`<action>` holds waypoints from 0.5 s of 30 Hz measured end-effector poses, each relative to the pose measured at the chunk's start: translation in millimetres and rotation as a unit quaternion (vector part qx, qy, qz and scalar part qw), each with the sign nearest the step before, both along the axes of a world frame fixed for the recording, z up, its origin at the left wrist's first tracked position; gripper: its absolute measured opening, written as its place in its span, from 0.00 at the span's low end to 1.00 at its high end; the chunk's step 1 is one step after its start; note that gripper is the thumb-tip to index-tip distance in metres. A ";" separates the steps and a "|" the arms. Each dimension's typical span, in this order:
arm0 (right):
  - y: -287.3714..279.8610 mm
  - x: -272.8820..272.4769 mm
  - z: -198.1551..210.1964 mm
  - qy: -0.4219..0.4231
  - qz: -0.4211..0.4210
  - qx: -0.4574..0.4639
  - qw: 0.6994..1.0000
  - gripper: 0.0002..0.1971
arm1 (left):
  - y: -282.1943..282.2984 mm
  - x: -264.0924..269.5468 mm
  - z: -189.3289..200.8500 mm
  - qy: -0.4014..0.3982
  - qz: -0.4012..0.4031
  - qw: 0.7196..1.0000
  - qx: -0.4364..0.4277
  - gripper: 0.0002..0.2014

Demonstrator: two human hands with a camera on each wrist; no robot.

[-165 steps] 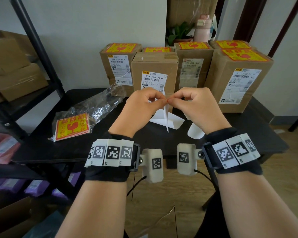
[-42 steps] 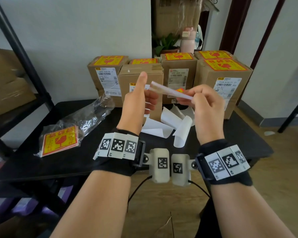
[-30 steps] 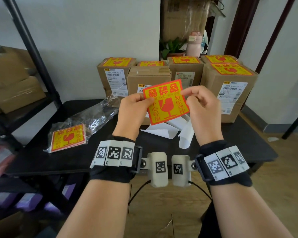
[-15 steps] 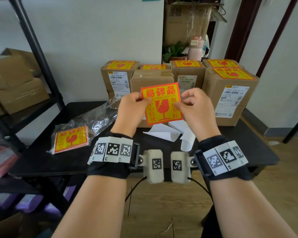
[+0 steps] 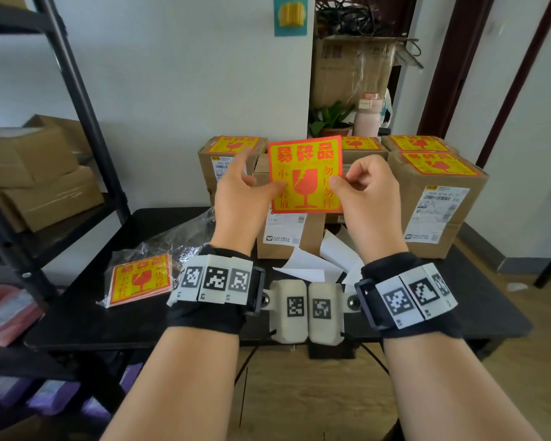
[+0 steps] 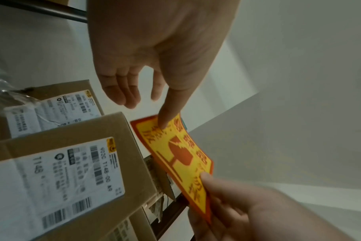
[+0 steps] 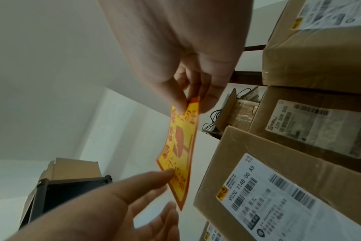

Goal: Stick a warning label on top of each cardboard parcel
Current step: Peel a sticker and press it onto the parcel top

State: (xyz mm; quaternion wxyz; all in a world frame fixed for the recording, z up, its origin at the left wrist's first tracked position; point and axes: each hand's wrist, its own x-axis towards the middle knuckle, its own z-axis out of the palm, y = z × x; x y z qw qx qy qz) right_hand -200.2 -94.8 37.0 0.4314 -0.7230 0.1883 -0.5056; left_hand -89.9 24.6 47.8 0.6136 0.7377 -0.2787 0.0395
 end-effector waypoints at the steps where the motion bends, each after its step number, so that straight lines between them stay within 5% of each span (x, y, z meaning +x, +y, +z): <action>1: -2.0 -0.3 2.2 -0.003 0.000 0.001 1.000 0.11 | 1.1 3.1 2.4 0.010 0.000 1.000 0.016 0.27; 6: -7.5 4.5 9.6 -0.004 0.003 0.017 1.000 0.11 | 1.6 8.2 5.4 0.047 -0.044 0.998 0.021 0.07; 15: -26.9 31.7 30.1 0.036 0.029 0.038 0.998 0.13 | -10.0 33.0 32.4 0.030 -0.047 0.998 0.035 0.13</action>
